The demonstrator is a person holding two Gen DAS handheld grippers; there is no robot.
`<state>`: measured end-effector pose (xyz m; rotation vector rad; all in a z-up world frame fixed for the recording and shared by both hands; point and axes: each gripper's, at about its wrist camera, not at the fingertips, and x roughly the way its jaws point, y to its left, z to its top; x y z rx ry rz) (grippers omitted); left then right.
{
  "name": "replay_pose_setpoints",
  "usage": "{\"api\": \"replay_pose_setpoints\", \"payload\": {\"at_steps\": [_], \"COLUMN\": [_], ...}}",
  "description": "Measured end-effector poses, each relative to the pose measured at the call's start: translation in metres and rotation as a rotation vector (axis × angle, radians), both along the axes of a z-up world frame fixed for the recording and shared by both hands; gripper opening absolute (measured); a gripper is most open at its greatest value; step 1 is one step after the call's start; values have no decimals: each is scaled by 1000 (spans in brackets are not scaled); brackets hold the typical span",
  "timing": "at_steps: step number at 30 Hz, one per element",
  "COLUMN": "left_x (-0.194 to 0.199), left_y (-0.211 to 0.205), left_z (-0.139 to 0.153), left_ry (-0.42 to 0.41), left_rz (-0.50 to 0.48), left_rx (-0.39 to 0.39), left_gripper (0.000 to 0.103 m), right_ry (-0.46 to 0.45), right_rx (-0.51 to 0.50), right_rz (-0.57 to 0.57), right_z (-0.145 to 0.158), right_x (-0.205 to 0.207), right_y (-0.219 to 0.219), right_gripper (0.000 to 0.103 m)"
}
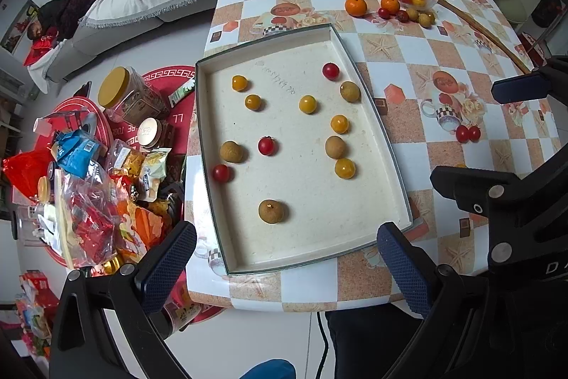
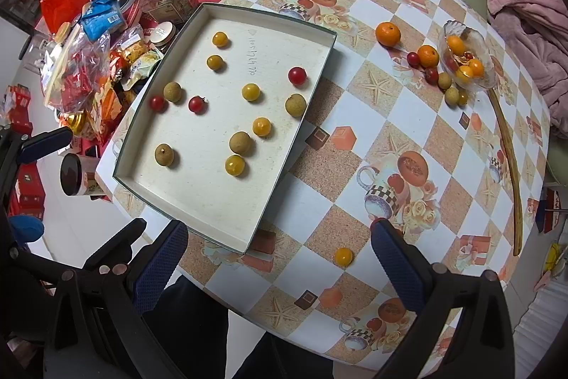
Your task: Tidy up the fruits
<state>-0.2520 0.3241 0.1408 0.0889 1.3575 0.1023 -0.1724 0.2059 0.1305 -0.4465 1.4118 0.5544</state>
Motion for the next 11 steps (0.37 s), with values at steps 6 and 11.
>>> {"api": "replay_pose_setpoints", "payload": {"at_steps": [6, 11], "left_x": [0, -1], "left_y": [3, -1], "left_z": [-3, 1], "left_ry": [8, -10], "left_rz": [6, -10], "left_rx": [-23, -29], "left_gripper": [102, 102], "right_ry": [2, 1], "right_rx": [3, 2], "right_rz": [1, -2], "right_z": [0, 0], "right_x": [0, -1], "right_y": [1, 1], "right_gripper": [103, 103]}}
